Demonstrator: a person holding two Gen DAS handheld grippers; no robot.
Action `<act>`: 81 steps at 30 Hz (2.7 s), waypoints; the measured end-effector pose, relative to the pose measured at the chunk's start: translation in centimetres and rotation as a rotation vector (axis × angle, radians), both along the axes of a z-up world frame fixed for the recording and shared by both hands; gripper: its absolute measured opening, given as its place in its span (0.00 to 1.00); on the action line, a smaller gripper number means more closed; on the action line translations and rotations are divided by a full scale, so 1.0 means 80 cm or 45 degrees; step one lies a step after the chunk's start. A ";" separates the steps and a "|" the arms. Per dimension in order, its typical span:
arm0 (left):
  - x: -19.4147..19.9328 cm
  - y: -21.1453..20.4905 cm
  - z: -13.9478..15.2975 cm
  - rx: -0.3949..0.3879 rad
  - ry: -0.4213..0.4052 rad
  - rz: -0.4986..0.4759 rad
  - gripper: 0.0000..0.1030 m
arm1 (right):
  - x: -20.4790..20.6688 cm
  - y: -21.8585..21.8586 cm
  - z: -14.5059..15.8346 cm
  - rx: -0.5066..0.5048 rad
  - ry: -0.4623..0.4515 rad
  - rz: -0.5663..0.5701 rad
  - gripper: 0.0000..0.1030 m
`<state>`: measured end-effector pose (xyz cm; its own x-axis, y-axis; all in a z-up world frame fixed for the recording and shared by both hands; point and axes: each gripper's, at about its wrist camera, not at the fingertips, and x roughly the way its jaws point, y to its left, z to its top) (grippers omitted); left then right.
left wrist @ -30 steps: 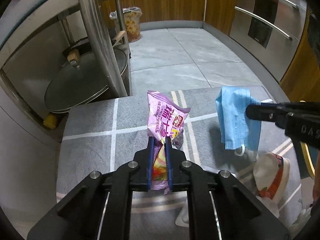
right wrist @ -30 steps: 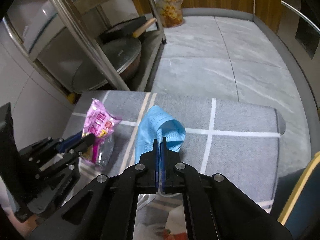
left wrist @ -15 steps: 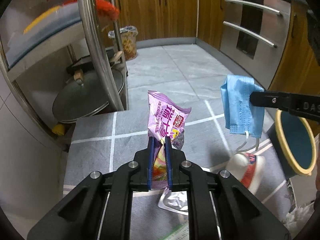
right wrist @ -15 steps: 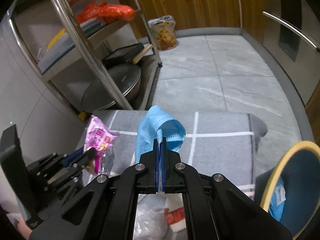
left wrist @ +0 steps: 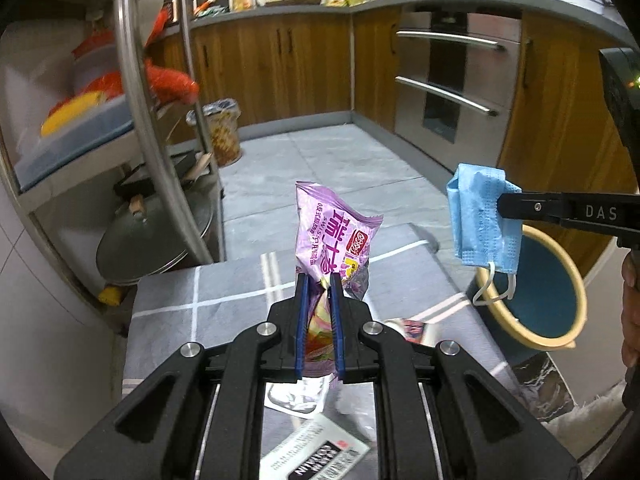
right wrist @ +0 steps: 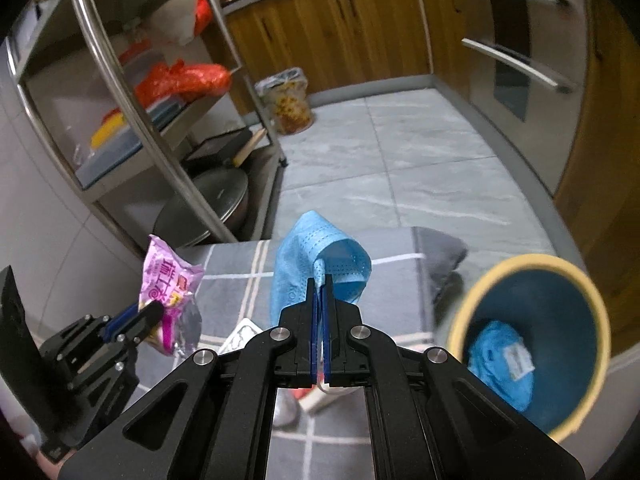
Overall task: Collect trash
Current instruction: 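Lift the snack bag and mask and carry both over the teal bin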
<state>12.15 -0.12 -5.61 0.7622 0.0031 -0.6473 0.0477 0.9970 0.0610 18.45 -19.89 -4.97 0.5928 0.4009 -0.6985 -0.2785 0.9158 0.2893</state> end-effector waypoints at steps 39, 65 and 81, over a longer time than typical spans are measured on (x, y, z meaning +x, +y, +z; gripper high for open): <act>-0.017 -0.167 0.033 -0.121 -0.166 -0.388 0.10 | -0.055 -0.236 0.035 -0.138 -0.192 -0.436 0.03; 0.044 -0.297 -0.054 -0.105 0.043 -0.588 0.10 | 0.015 -0.266 -0.071 -0.218 0.272 -0.445 0.03; 0.066 -0.316 -0.091 -0.061 0.125 -0.580 0.10 | 0.044 -0.274 -0.090 -0.215 0.364 -0.537 0.03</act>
<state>17.46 -25.42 -12.86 0.6140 -0.3493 -0.7078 0.4844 0.8748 -0.0115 21.98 -41.82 -12.15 0.4547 0.0374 -0.8899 0.1918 0.9716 0.1389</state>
